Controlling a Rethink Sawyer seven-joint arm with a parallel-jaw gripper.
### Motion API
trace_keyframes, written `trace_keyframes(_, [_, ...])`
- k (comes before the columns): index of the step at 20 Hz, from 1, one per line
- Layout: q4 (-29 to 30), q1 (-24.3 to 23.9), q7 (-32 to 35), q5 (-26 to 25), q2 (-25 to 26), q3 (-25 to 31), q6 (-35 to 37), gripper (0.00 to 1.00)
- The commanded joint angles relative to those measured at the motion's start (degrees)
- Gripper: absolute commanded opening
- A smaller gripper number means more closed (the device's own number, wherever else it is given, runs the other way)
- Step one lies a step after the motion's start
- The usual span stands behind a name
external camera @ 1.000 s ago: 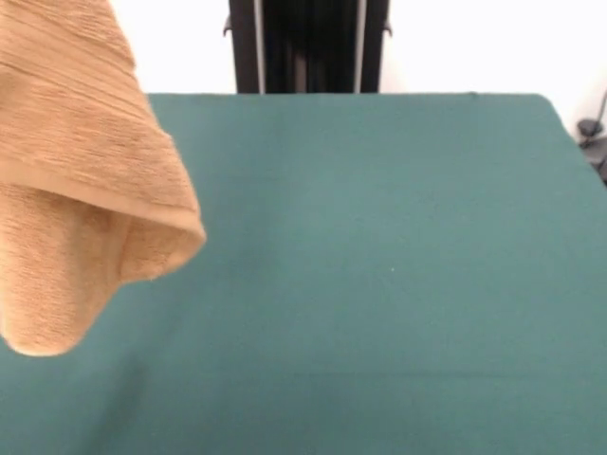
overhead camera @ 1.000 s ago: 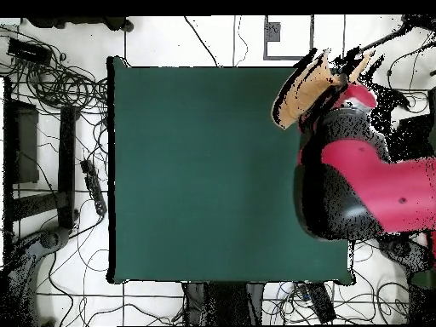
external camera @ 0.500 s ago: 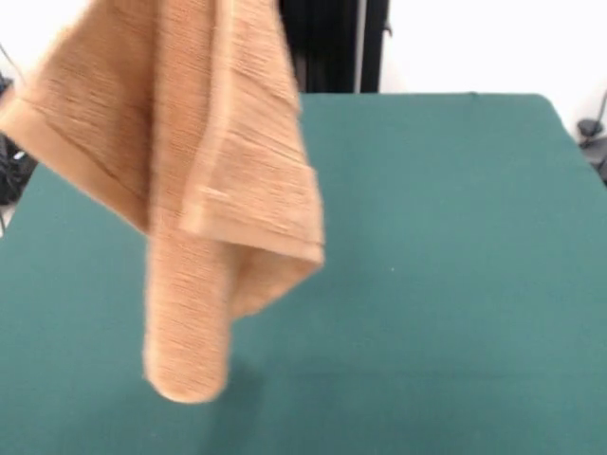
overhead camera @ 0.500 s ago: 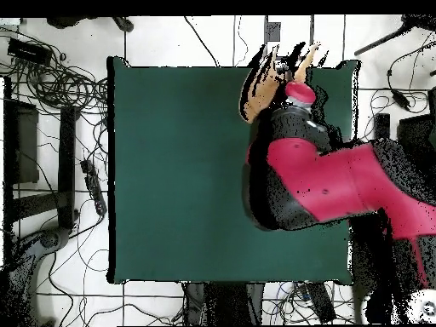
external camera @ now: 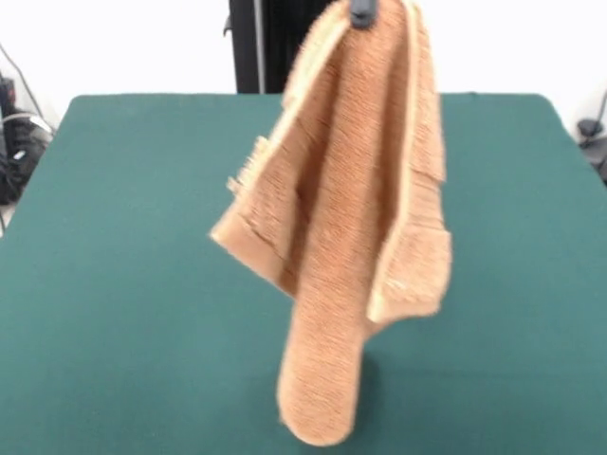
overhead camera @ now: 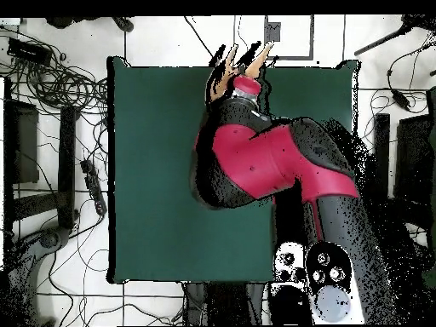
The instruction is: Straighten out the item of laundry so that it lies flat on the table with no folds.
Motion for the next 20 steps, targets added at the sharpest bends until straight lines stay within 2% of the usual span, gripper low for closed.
trace_keyframes(1, [-11.1, 7.0, 20.9, 1.9, 6.9, -10.3, -0.6, 0.0])
trace_keyframes(3, [-14.4, 8.8, 21.8, 1.6, 8.9, -12.0, -0.8, 0.0])
trace_keyframes(10, [-21.4, 8.3, 15.8, 3.6, 11.1, -7.6, 1.4, 0.0])
trace_keyframes(13, [-22.8, 9.7, 17.0, 4.0, 12.1, -8.9, 1.0, 0.0])
trace_keyframes(15, [-23.2, 12.8, 22.3, 3.7, 13.8, -13.8, -2.3, 0.0])
trace_keyframes(16, [-23.7, 15.8, 27.0, 4.2, 15.8, -18.9, -6.5, 0.0])
trace_keyframes(17, [-24.1, 17.5, 28.8, 4.9, 17.1, -22.1, -8.7, 0.0])
trace_keyframes(18, [-24.4, 20.5, 31.1, 7.8, 19.7, -28.0, -13.7, 0.0])
trace_keyframes(20, [-23.7, 23.0, 30.0, 14.5, 22.9, -34.5, -20.1, 0.0])
